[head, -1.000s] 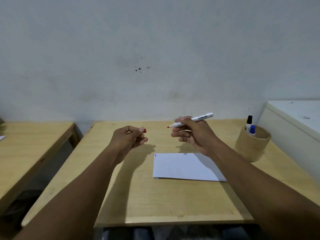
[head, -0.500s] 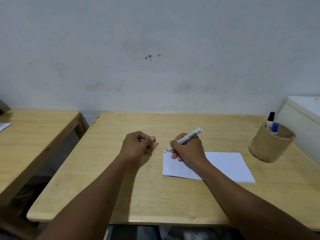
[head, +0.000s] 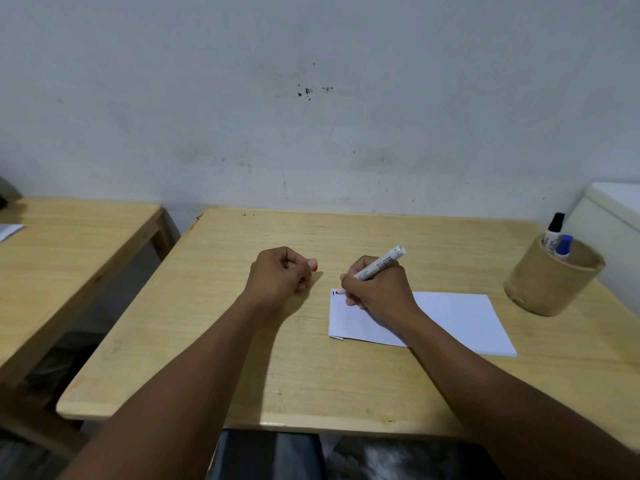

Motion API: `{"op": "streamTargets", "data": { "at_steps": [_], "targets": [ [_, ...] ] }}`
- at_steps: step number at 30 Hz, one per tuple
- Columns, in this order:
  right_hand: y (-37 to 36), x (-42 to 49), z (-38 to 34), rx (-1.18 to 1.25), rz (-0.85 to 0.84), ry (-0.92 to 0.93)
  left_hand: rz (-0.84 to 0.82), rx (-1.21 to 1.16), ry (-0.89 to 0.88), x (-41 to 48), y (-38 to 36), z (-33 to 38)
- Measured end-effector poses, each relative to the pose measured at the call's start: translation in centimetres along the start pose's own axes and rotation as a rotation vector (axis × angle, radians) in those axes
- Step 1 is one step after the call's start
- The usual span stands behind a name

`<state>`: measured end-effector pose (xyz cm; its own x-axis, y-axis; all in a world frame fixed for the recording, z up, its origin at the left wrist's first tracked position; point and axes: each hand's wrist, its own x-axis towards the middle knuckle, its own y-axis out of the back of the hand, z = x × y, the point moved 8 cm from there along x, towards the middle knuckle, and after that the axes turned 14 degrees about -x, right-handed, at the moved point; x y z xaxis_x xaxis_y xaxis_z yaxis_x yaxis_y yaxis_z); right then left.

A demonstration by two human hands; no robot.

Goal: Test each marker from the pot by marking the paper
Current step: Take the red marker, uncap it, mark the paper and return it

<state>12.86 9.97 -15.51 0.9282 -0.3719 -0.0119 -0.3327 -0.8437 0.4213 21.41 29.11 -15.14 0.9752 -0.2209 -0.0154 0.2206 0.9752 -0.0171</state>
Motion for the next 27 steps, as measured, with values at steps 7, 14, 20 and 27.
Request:
{"op": "streamTargets", "data": {
  "at_steps": [7, 14, 20, 27],
  "targets": [
    [0.8, 0.1, -0.4, 0.211, 0.034, -0.097, -0.008, -0.026, 0.032, 0.2, -0.1, 0.0],
    [7.2, 1.2, -2.2, 0.546, 0.216, -0.238, -0.146, -0.147, 0.080, 0.3, -2.3, 4.2],
    [13.1, -0.3, -5.0, 0.682, 0.039, -0.157, -0.373, -0.309, 0.084, -0.4, -10.2, 9.9],
    [19.2, -2.9, -4.1, 0.741, 0.158, -0.122, -0.491, -0.331, 0.098, -2.9, -19.3, 11.3]
  ]
}}
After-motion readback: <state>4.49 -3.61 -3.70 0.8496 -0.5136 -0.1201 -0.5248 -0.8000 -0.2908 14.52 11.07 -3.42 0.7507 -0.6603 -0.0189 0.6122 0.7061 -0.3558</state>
